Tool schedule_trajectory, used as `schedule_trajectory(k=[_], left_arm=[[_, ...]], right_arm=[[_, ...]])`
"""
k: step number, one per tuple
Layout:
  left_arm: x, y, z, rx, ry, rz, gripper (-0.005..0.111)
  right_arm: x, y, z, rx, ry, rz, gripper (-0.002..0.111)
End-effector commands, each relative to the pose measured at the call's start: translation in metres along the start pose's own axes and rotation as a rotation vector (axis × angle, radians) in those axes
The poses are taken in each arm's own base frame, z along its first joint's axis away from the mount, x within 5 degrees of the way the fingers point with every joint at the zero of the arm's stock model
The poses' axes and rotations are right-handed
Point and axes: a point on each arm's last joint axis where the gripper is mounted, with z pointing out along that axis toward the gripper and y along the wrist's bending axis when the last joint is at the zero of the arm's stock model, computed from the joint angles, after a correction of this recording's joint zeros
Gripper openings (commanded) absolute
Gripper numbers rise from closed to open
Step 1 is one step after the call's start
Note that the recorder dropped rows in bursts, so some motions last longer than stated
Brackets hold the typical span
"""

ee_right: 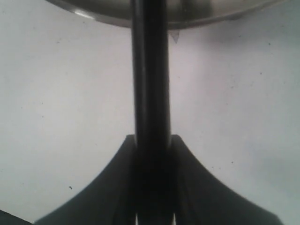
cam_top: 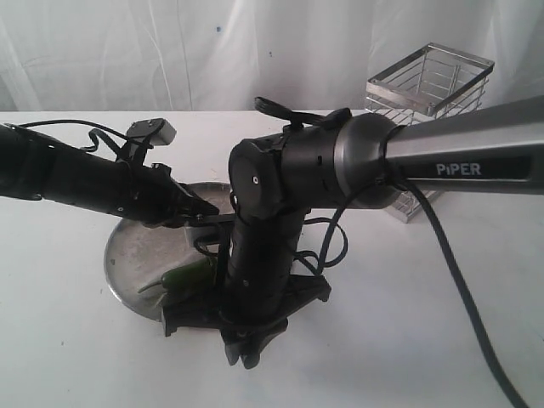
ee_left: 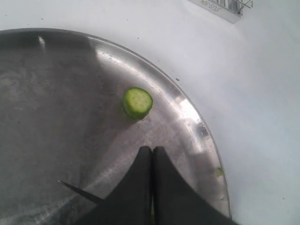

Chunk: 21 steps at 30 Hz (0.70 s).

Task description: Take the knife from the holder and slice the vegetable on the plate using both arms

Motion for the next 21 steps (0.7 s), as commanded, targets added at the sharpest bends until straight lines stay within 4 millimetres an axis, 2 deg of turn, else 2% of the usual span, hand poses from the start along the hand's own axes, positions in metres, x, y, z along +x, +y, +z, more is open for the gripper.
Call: schedule_trajectory(k=[1,11,21], left_arm=[[0.001,-0.005,0.001,0.029,-0.003,-0.006,0.0],[0.004,0.007,0.007,-0.052,-0.009,-0.047,0.0],[0.003,0.007,0.007,-0.045,-0.026,-0.05,0.0]], right_arm=[[0.001,0.0,0.0,0.002,0.0,0.003,0.0],[0.006,-0.007,0.011,0.015,0.002,0.01,0.0],[0.005,-0.006,0.011,0.01,-0.011,0.011,0.0]])
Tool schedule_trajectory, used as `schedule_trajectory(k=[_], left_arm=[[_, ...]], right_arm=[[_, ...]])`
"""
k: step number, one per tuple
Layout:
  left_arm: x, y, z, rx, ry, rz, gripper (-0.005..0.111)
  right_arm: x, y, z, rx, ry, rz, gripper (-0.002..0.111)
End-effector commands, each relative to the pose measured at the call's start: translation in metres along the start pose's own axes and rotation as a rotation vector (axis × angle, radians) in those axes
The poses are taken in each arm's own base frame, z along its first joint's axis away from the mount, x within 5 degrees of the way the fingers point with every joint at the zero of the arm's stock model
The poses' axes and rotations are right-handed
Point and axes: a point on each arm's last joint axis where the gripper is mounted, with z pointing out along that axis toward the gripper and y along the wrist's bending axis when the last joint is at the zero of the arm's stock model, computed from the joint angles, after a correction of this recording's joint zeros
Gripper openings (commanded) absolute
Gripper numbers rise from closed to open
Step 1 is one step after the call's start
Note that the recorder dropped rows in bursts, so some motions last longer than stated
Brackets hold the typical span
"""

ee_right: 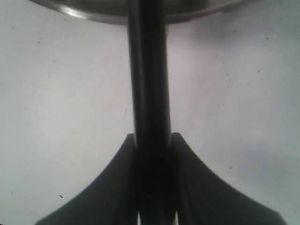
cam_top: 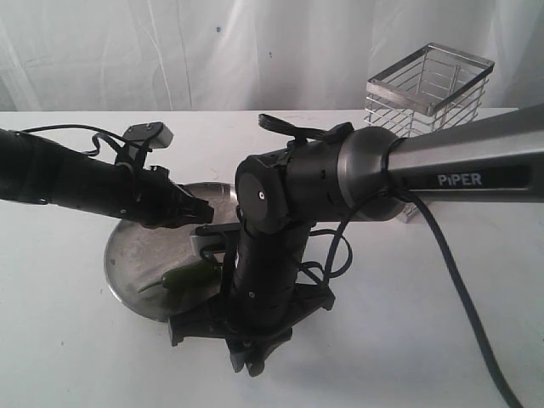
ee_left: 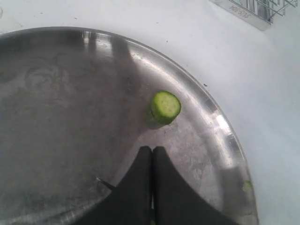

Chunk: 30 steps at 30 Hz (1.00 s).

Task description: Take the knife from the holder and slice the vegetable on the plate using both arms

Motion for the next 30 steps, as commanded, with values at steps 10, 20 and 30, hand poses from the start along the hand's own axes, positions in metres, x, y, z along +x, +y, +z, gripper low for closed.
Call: schedule_trajectory(k=[10,20,30], left_arm=[[0.007,-0.001,0.008,0.046,0.017,-0.03,0.0],[0.03,0.013,0.029,0.056,0.096,-0.062,0.0],[0.052,0.023,0.042,0.049,0.192,-0.046,0.0]], right_arm=[[0.001,-0.001,0.0,0.003,-0.003,0.0,0.0],[0.0,-0.001,0.0,0.002,-0.005,0.0,0.0],[-0.002,0.0,0.0,-0.002,-0.035,-0.003,0.0]])
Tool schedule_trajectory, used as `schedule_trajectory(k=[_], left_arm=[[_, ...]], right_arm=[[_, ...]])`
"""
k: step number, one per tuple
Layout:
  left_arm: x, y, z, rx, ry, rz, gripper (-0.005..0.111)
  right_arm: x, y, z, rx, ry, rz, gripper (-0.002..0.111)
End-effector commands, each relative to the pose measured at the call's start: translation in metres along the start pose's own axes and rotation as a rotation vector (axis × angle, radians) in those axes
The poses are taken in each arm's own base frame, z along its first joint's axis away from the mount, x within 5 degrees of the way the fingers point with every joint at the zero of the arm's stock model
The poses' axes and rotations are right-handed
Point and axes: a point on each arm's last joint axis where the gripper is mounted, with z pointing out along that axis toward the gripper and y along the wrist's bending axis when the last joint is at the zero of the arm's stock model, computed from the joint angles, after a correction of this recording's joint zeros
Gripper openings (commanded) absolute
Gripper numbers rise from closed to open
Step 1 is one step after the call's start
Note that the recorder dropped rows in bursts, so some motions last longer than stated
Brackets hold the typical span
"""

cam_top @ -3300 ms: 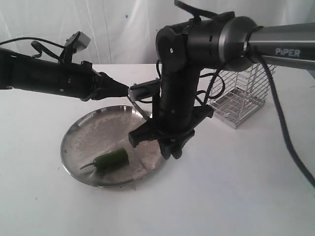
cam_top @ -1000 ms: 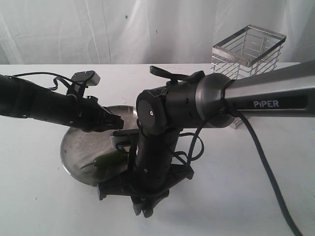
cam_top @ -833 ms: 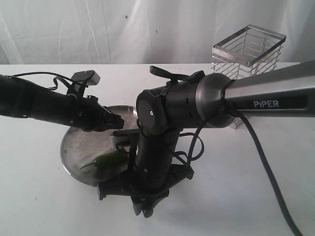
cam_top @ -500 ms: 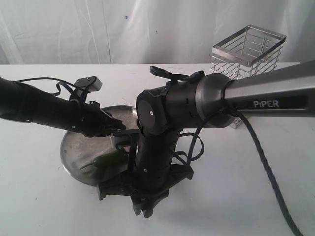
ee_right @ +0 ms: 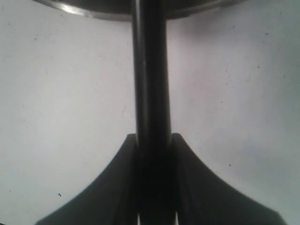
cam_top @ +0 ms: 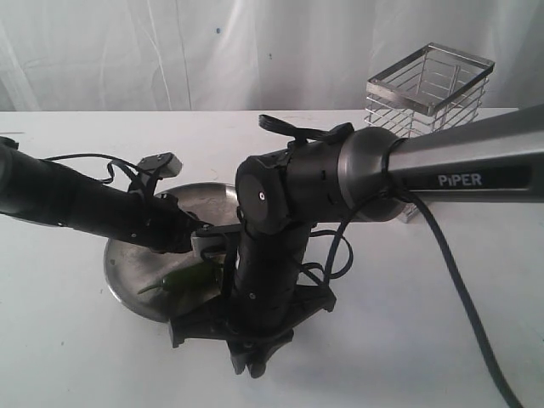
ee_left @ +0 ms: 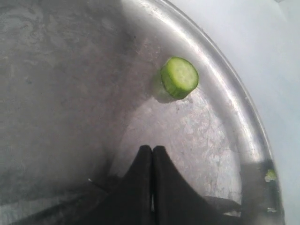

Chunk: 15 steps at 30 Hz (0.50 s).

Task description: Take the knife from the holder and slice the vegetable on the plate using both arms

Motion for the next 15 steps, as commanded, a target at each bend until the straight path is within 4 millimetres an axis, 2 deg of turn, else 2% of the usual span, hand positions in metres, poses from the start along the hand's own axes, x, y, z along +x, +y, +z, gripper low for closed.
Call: schedule_trajectory(k=[1,9,15], left_arm=[[0.021,0.007,0.011,-0.009,0.1,0.027,0.0],[0.024,0.007,0.012,0.006,0.128,0.015,0.0],[0.027,0.007,0.011,0.001,0.162,0.009,0.0]], right_arm=[[-0.003,0.0,-0.001,-0.003,-0.041,-0.005,0.0],[-0.002,-0.004,0.003,0.043,-0.013,-0.03,0.0],[0.0,-0.008,0.021,0.069,0.061,-0.018,0.0]])
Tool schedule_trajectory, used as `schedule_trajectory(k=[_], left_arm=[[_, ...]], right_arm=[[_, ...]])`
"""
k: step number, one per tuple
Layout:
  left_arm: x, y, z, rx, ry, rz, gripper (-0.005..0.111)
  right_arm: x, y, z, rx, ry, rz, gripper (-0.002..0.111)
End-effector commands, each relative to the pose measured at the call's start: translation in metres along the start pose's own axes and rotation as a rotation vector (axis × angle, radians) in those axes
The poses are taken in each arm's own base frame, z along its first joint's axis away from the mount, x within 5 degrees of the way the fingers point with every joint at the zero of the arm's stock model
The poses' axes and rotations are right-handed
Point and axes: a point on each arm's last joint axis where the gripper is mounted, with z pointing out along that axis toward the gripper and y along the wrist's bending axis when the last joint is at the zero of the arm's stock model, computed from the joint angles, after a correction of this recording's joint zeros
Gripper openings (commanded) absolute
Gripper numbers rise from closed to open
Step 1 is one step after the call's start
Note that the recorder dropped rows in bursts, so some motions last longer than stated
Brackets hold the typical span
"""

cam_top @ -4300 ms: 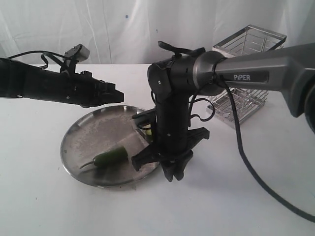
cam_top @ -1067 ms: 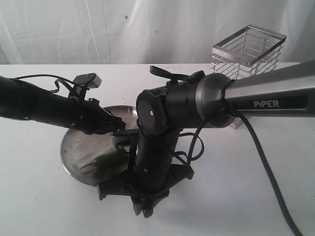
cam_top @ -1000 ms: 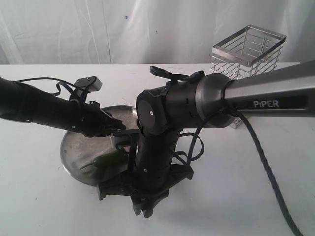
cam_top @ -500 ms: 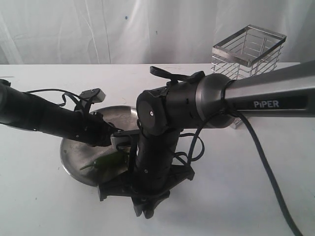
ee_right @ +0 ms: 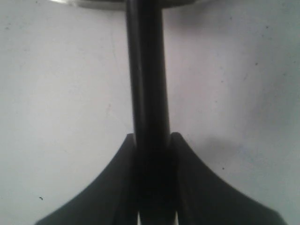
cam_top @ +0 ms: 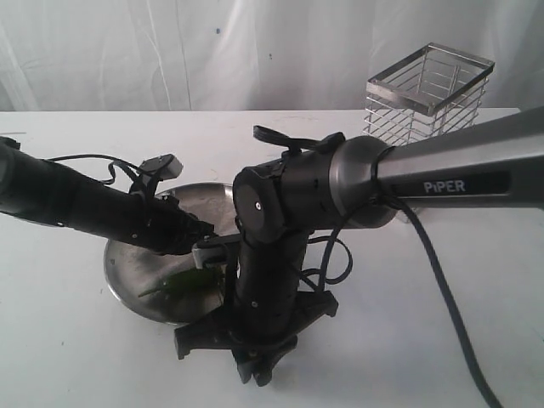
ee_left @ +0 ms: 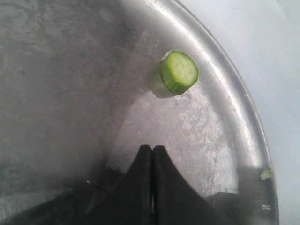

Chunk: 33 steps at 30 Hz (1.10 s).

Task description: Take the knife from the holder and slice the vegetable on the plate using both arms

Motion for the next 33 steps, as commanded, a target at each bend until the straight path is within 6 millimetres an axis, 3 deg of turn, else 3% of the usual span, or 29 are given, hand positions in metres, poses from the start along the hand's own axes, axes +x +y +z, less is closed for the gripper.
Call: schedule_trajectory(k=[1,7,15,22,25,28,33], left_arm=[[0.023,0.008,0.009,-0.018,0.135,0.038,0.0],[0.024,0.008,0.009,-0.019,0.142,0.042,0.0],[0.025,0.008,0.009,-0.018,0.152,0.049,0.0],[0.024,0.008,0.009,-0.018,0.144,0.039,0.0],[0.012,0.004,0.009,0.01,0.066,-0.023,0.0],[-0.01,-0.01,-0.001,0.071,0.013,0.033,0.0],[-0.015,-0.019,-0.009,0.103,0.005,0.066,0.0]], right_arm=[[-0.001,-0.003,0.009,0.024,0.02,-0.001,0.0],[-0.001,-0.005,0.0,0.044,0.001,-0.022,0.0],[0.001,-0.03,-0.01,0.154,0.061,-0.01,0.0],[-0.001,-0.031,-0.01,0.154,0.052,-0.01,0.0],[0.0,-0.031,-0.012,0.151,0.049,-0.011,0.0],[0.0,-0.03,-0.017,0.144,0.035,-0.011,0.0],[0.001,-0.03,-0.018,0.143,0.043,-0.01,0.0]])
